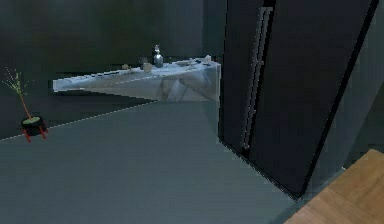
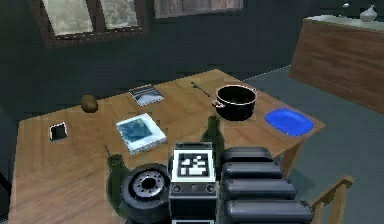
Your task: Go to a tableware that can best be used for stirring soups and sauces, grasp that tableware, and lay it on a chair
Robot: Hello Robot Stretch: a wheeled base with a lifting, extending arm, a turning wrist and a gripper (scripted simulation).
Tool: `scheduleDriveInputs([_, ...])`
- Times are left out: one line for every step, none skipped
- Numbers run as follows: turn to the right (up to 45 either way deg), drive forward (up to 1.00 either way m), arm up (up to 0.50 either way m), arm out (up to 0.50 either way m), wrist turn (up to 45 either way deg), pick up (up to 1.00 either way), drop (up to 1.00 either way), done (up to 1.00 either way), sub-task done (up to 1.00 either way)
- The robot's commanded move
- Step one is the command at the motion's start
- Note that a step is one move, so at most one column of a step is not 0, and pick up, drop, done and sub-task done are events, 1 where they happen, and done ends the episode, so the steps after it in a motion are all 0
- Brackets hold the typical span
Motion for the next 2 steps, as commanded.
scheduleDriveInputs([-45.0,0.00,0.00,0.00,0.0,0.00,0.00,0.00,0.00])
scheduleDriveInputs([-36.0,0.00,0.00,0.00,0.0,0.00,0.00,0.00,0.00])
